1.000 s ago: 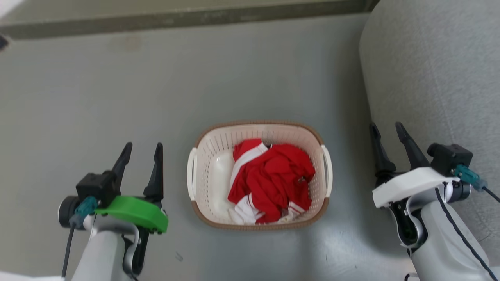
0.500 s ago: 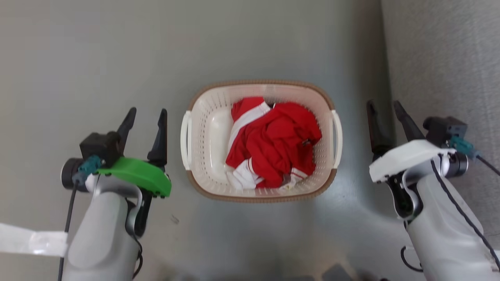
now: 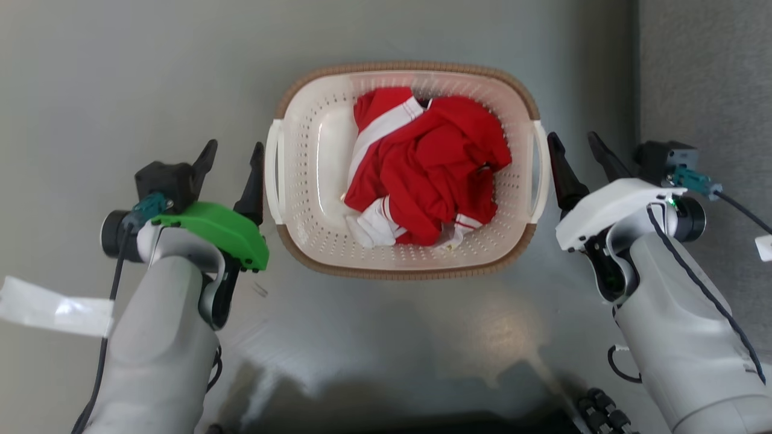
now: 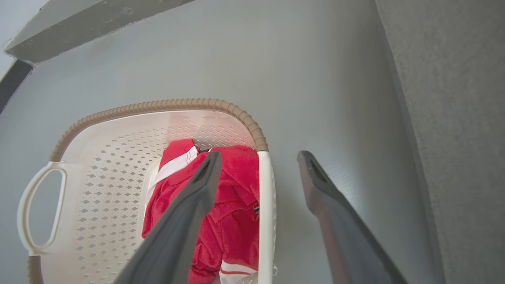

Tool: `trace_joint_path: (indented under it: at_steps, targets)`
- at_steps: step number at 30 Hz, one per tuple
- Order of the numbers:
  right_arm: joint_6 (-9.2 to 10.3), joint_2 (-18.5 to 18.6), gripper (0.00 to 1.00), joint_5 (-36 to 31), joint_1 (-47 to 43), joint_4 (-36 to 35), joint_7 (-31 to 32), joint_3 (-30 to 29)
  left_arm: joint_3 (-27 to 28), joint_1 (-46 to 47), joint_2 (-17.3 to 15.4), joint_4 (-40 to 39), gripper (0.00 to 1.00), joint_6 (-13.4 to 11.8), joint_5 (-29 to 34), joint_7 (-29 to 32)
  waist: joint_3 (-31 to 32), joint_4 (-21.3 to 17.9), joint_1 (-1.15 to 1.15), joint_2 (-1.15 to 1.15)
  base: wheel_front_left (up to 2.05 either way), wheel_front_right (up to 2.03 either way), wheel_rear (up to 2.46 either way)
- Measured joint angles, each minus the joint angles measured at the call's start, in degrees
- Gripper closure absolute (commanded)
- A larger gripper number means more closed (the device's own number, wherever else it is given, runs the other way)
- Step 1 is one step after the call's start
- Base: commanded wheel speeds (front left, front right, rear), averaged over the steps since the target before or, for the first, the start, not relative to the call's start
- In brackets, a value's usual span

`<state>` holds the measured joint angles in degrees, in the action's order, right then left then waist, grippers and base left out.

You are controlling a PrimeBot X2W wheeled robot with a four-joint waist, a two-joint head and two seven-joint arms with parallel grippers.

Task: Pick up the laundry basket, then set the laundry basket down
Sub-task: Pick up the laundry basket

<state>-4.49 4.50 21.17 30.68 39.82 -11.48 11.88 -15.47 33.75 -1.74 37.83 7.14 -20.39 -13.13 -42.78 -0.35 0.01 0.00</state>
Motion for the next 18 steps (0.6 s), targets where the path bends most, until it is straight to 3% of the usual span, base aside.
trace_joint_path:
  at_steps: [18]
  targets:
    - [-0.55,-0.7,0.0,0.6,9.2,11.0,3.5,3.1,-8.6,8.8,0.4,8.5,0.0,0.2,-7.8,3.3,-9.0,0.5,0.0,0.0,0.0,0.0,0.0]
